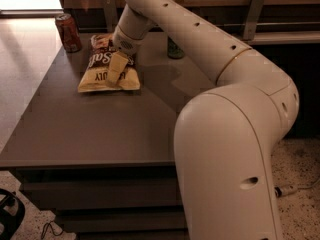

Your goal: Pick brown chip bag

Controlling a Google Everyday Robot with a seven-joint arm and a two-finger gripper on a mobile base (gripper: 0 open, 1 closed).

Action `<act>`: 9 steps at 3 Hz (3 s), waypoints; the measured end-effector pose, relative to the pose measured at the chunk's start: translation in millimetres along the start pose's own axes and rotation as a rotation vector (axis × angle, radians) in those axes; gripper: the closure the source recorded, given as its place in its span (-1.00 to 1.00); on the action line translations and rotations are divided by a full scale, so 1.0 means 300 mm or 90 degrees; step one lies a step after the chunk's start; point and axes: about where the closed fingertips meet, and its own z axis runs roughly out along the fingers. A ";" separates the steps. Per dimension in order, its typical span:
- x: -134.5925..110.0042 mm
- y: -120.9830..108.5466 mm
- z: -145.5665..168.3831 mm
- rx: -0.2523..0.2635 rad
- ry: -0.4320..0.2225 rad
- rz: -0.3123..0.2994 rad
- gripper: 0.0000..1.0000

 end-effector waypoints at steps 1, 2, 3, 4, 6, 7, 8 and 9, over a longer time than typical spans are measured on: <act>-0.006 -0.001 0.001 -0.004 0.000 0.000 -0.66; -0.010 -0.002 -0.005 -0.005 0.000 0.000 -0.16; -0.019 -0.005 -0.021 -0.005 0.000 0.000 0.27; -0.021 -0.005 -0.025 -0.005 0.000 0.000 0.77; -0.023 -0.006 -0.029 -0.005 0.000 0.000 1.00; -0.024 -0.006 -0.031 -0.004 0.000 0.000 1.00; -0.024 -0.006 -0.031 -0.004 0.000 0.000 1.00; -0.025 -0.007 -0.032 -0.004 0.000 0.000 1.00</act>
Offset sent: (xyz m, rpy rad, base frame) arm 0.0003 0.0017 0.0001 -0.0006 0.0061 0.0035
